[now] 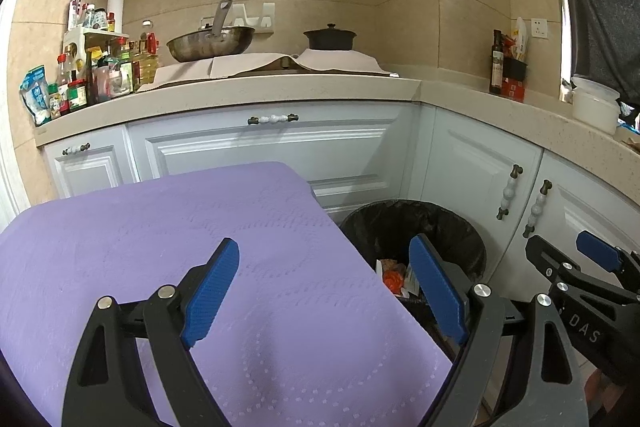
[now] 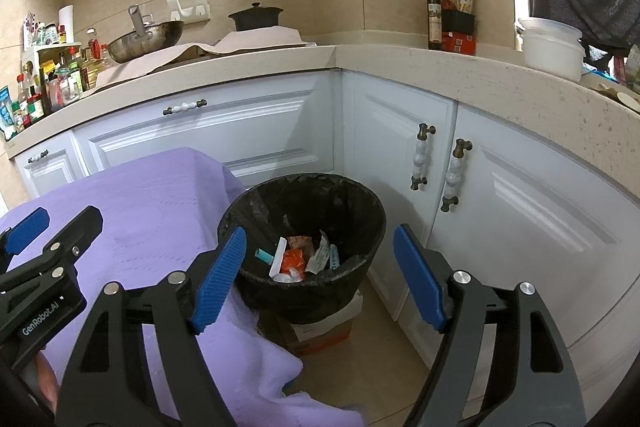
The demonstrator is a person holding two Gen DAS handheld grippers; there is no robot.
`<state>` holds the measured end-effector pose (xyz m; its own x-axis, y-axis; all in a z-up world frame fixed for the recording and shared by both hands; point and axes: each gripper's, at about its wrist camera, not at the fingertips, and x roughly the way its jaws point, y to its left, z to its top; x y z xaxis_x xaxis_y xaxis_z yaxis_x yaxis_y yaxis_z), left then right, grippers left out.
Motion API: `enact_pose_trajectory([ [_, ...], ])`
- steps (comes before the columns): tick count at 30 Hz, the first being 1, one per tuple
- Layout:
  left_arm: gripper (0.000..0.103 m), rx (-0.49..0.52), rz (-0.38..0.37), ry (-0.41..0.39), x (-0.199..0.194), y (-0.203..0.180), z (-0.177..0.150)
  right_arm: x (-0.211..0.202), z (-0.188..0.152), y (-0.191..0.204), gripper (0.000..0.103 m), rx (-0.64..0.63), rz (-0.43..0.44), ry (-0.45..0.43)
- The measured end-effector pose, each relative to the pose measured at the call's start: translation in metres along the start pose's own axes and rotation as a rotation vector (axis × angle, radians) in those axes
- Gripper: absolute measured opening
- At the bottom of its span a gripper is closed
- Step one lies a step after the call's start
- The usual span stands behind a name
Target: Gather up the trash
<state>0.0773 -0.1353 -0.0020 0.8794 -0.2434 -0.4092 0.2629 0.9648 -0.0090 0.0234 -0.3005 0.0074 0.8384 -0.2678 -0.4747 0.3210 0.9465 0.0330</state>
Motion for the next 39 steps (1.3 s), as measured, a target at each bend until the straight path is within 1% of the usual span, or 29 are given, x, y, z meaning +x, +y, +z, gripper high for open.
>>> enact_pose_trajectory([
  [13,0.085,0.005,0.009,-0.009,0.0008,-0.0011,0.002,0.0051,0.0023,-0.0027,0.075,-0.005,-0.001,0.003],
  [20,0.085,0.023,-0.003,0.009,0.0049,-0.0032,0.0029,0.0053,0.0024,-0.0026,0.075,-0.004,-0.002,0.003],
  [28,0.086,0.021,0.009,-0.012,0.0017,-0.0036,0.0017,0.0053,0.0014,-0.0023,0.075,-0.005,-0.003,0.004],
  [39,0.087,0.035,-0.008,-0.008,0.0026,-0.0073,0.0026,0.0081,-0.003,-0.0037,0.075,-0.006,-0.004,0.009],
])
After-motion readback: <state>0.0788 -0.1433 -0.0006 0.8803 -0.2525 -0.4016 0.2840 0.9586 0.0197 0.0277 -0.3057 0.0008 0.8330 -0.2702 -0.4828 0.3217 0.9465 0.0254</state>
